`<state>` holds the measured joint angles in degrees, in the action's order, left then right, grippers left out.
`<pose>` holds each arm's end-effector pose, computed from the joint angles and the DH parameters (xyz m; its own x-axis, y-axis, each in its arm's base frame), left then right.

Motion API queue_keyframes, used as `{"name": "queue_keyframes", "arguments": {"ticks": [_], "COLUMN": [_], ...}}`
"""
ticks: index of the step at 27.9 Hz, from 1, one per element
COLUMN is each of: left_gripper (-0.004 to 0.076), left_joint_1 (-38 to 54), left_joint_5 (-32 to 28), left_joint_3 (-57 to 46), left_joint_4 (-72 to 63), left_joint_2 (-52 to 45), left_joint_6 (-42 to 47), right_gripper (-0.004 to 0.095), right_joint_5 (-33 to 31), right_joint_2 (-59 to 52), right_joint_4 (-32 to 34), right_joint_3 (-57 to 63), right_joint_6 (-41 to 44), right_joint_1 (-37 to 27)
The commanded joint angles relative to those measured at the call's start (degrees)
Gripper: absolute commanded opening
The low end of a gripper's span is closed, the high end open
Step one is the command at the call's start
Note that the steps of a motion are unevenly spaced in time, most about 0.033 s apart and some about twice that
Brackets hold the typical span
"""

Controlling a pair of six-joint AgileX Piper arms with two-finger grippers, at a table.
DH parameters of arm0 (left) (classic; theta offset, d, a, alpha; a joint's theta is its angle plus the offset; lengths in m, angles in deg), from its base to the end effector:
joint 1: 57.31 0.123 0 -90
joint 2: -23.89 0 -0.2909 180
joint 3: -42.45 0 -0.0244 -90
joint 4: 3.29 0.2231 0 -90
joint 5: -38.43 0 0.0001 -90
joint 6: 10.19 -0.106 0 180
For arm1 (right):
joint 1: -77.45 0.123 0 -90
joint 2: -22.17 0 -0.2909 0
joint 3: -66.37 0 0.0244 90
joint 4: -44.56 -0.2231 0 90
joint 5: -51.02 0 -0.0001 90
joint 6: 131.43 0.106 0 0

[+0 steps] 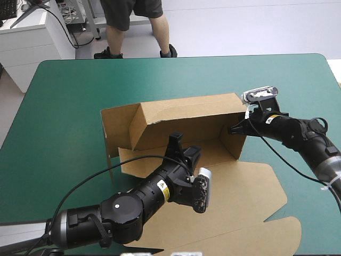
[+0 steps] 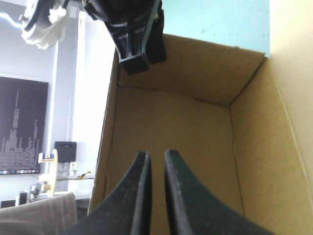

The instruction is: Fold the box

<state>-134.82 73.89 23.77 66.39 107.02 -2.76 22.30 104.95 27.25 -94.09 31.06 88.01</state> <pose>0.1145 -0.2498 0.3514 0.5561 0.7841 -0.2755 0.4563 -0.0110 0.8898 0.2597 0.0639 0.3204 -0.6194 -0.1545 -0.7698 -0.3134 0.9476 0.0620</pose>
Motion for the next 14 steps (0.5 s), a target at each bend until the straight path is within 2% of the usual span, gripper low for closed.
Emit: {"name": "queue_keyframes", "arguments": {"ticks": [1,3,6,12,14], "left_gripper": [0.0019,0.0019,0.0019,0.0018,0.0018], "left_joint_1": [-0.8,-0.6,0.2,5.0,10.0], "left_joint_5": [0.6,2.9,10.4,20.4,24.2], "left_joint_3": [6.3,10.1,17.3,28.4,33.3], "left_joint_4": [-9.7,-22.1,-33.8,-38.9,-42.4], "left_joint_2": [-2.1,-2.1,-1.6,-1.2,-1.3], "left_joint_6": [-6.2,-14.3,-24.6,-25.8,-25.8], "right_gripper": [0.0000,0.0000,0.0000,0.0000,0.0000], "right_joint_5": [1.8,1.6,1.6,0.9,0.0], "right_joint_2": [-1.6,-1.6,-1.7,-1.8,-1.8], "right_joint_4": [2.6,2.6,2.6,2.6,2.6], "right_joint_3": [-1.1,-1.1,-1.1,-1.1,-1.1], "right_joint_6": [-0.3,-0.3,-0.3,-0.3,-0.3], "right_joint_1": [-0.4,-0.4,-0.4,-0.4,-0.4]}}
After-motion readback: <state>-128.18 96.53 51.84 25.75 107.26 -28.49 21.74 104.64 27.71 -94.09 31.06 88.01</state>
